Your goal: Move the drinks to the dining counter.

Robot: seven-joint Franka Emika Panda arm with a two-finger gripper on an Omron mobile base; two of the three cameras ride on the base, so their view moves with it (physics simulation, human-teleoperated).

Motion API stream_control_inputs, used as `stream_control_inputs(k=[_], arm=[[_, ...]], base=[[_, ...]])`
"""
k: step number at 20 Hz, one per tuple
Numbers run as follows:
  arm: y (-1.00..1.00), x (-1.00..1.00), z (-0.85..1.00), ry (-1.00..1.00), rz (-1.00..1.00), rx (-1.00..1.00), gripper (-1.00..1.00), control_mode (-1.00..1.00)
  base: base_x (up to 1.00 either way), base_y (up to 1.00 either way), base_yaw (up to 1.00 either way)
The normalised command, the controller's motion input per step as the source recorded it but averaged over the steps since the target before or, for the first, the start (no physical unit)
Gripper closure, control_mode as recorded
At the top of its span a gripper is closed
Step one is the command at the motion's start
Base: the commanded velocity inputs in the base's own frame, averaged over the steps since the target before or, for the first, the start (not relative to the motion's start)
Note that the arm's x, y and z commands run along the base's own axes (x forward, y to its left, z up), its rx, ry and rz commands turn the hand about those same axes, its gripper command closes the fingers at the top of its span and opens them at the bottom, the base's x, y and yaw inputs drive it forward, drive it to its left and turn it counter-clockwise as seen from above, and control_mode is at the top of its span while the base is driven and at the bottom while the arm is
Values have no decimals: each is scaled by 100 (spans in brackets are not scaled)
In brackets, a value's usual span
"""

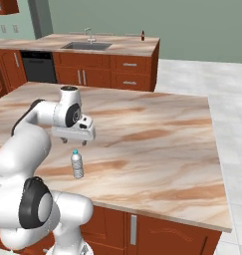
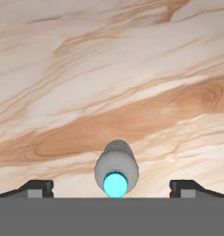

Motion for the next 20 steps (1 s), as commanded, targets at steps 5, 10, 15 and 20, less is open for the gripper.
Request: stream_control_inputs(k=[5,10,15,20], arm=[[0,7,-19,1,0,0,-100,-100],[0,-2,-16,5,0,0,-100,-100],[0,-8,-15,3,0,0,-100,-100],[0,-12,-7,1,0,0,-100,-100]], base=[[0,0,0],[0,0,0],[0,0,0],[0,0,0]])
